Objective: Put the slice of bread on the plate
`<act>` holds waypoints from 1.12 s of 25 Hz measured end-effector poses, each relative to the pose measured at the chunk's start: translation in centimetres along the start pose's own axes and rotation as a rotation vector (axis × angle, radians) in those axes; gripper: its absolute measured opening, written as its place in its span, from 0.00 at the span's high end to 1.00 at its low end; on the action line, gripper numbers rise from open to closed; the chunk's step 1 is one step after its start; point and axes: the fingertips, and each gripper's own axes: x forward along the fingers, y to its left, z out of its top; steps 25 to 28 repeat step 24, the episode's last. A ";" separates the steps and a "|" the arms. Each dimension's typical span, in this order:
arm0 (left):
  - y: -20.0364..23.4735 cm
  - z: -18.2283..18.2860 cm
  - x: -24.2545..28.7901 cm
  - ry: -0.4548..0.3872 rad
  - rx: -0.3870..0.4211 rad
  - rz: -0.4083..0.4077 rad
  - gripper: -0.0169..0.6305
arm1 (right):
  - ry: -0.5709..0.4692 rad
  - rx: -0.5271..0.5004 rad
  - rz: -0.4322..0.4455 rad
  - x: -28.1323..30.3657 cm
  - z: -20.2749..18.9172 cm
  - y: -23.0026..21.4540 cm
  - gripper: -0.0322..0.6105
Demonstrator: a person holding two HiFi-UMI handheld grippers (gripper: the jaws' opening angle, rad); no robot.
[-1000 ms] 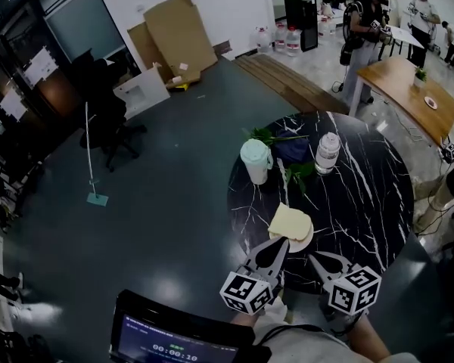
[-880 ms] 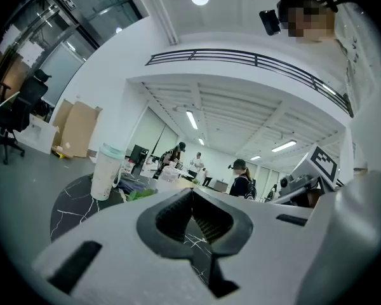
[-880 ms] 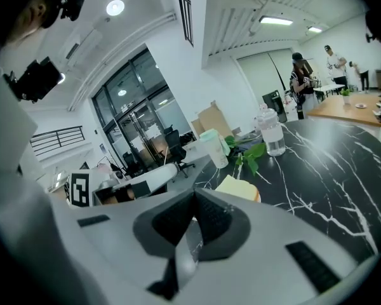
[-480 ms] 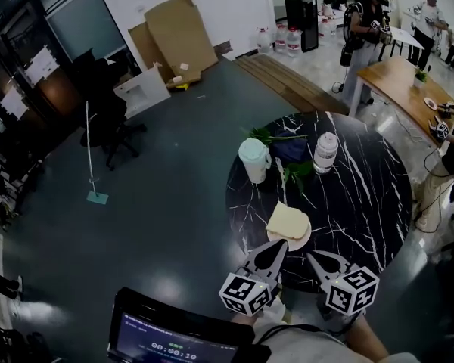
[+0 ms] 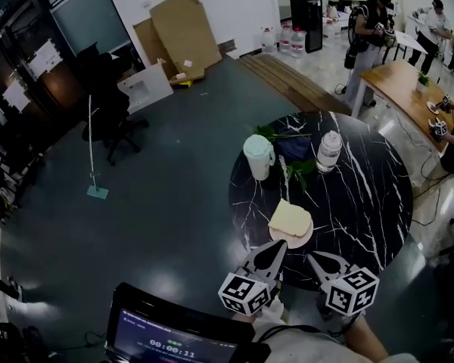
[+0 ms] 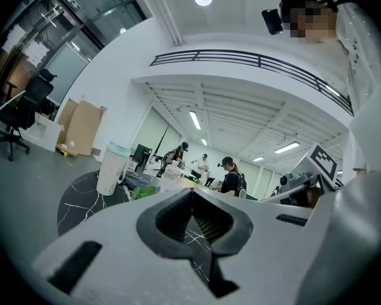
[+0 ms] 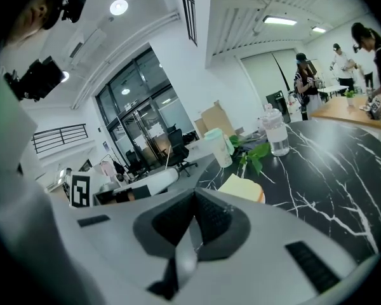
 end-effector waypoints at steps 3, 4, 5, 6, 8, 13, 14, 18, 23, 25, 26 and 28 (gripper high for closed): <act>0.2 0.0 -0.5 -0.001 -0.004 0.008 0.96 | 0.007 -0.005 0.002 0.1 -0.2 0.4 0.94; 0.2 -0.1 -0.6 -0.001 -0.005 0.010 0.96 | 0.010 -0.003 0.003 0.1 -0.3 0.4 0.94; 0.3 -0.1 -0.7 0.000 -0.005 0.013 0.96 | 0.013 -0.002 0.003 0.2 -0.4 0.5 0.94; 0.4 -0.1 -0.9 0.000 -0.006 0.015 0.96 | 0.016 0.000 0.004 0.2 -0.5 0.5 0.94; 0.5 -0.1 -1.1 0.000 -0.007 0.021 0.96 | 0.020 0.003 0.004 0.2 -0.6 0.6 0.94; 0.9 -0.1 -1.5 -0.003 -0.012 0.027 0.96 | 0.022 0.003 0.001 0.3 -0.7 0.7 0.94; 0.9 -0.2 -1.5 -0.003 -0.013 0.027 0.96 | 0.022 0.005 -0.001 0.4 -0.8 0.7 0.94; 1.0 -0.4 -1.3 0.000 -0.013 0.028 0.96 | 0.022 0.016 -0.015 0.3 -1.0 0.2 0.94; 1.0 -0.6 -1.1 0.003 -0.016 0.027 0.96 | 0.025 0.026 -0.020 0.2 -1.3 -0.2 0.94; 1.0 -0.6 -1.1 0.003 -0.016 0.027 0.96 | 0.025 0.027 -0.020 0.1 -1.3 -0.3 0.94; 1.0 -0.6 -1.1 0.003 -0.016 0.027 0.96 | 0.025 0.027 -0.020 0.1 -1.3 -0.3 0.94; 1.0 -0.6 -1.1 0.003 -0.016 0.027 0.96 | 0.025 0.027 -0.020 0.1 -1.3 -0.3 0.94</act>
